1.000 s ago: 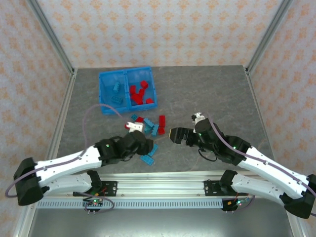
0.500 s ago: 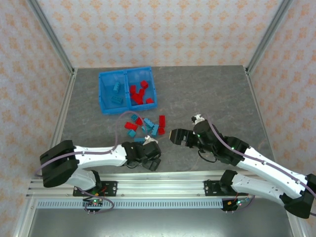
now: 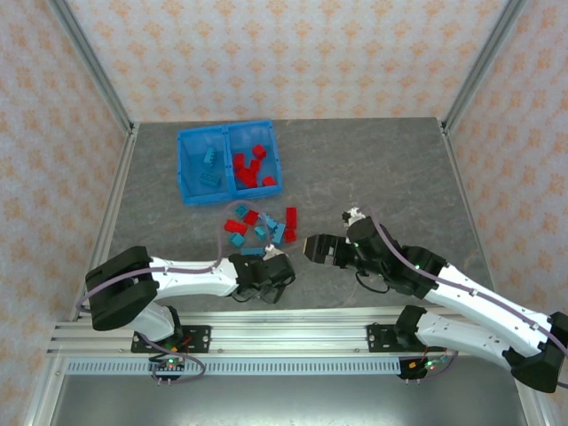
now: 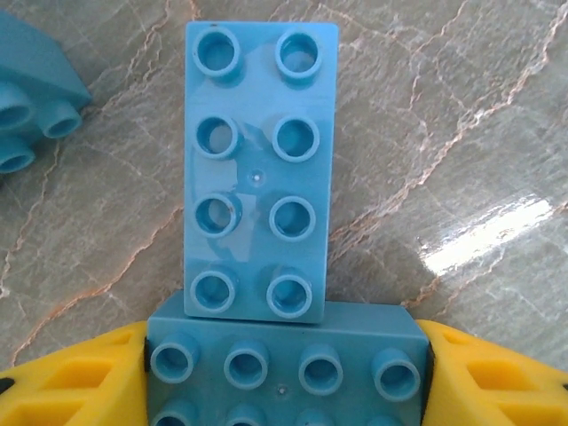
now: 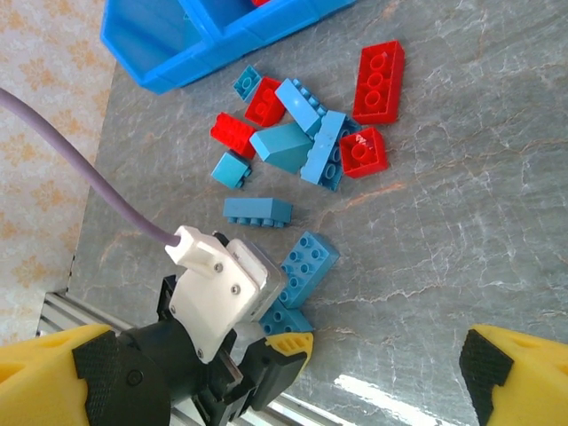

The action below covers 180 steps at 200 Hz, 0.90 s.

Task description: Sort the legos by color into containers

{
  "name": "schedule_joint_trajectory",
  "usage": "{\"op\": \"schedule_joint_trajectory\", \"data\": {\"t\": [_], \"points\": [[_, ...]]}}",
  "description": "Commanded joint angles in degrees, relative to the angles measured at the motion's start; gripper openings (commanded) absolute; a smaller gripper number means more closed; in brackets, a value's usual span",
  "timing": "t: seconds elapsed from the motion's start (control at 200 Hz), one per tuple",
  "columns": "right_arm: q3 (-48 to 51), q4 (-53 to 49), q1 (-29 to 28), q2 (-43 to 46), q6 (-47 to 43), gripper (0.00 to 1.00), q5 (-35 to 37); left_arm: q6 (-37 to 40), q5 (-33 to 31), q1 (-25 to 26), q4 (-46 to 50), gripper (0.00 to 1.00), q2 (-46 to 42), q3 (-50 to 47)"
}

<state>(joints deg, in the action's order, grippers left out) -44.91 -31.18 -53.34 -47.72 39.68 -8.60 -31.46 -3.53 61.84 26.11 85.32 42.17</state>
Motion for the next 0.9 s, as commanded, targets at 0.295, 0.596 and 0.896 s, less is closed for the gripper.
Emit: {"op": "schedule_joint_trajectory", "data": {"t": [0.295, 0.596, 0.896], "points": [[-0.4, 1.1, -0.3, -0.8, -1.6, 1.00, -0.5, 7.5, -7.3, -19.9, 6.9, 0.45, -20.7, 11.1], [-1.0, -0.4, -0.4, -1.5, -2.3, 1.00, 0.2, 11.0, -6.5, -44.2, 1.2, 0.43, -6.1, 24.9], [-2.5, -2.7, -0.3, -2.1, -4.1, 0.99, 1.8, 5.2, -4.4, -55.2, 1.0, 0.42, 14.7, 41.0]]}}
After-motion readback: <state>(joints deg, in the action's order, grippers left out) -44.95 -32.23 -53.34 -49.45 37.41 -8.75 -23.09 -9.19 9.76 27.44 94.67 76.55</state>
